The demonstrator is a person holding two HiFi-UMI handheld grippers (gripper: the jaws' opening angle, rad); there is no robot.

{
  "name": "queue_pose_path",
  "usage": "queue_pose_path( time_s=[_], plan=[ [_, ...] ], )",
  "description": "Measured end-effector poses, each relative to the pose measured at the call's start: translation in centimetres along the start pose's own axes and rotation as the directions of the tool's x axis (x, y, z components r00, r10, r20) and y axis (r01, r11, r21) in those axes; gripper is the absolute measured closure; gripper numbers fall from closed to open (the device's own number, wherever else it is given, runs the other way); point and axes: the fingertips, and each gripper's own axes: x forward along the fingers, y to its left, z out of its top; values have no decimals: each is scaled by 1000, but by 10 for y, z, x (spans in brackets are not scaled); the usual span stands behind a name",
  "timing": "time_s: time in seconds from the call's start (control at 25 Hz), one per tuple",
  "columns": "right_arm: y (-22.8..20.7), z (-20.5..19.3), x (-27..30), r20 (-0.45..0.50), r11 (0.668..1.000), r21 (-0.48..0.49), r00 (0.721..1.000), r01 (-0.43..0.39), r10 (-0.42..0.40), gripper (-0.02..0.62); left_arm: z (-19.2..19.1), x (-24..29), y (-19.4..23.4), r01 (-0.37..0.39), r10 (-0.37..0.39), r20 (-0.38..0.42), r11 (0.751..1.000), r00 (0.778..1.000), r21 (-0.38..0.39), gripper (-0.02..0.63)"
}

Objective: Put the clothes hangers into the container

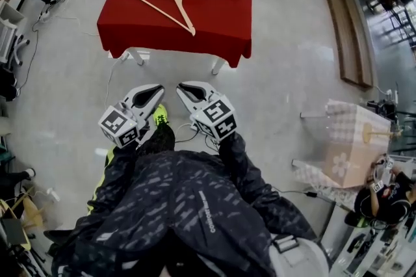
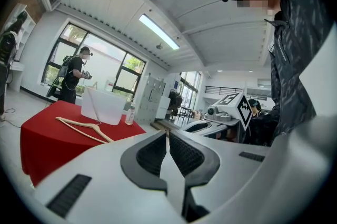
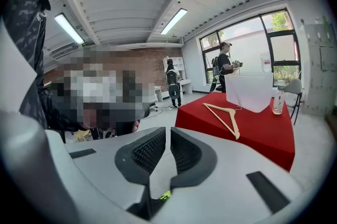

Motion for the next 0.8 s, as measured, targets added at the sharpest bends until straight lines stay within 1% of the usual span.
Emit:
queue_pose_path(
  time_s=[0.28,0.44,0.64,0.8],
  plan=[
    [-33,32,61,-19,998,28,999,50,-49,575,21,9,70,62,-62,-24,998,998,-3,583],
    [-50,48,97,-21,996,60,997,70,-68,575,23,13,106,116,-117,-43,993,992,-27,583],
    [-66,59,133,-60,992,66,993,105,-101,575,23,18,141,165,-169,-63,984,984,-60,583],
    [-80,67,150,-75,988,56,987,147,-143,575,28,20,164,186,-188,-61,981,980,-50,583]
  ],
)
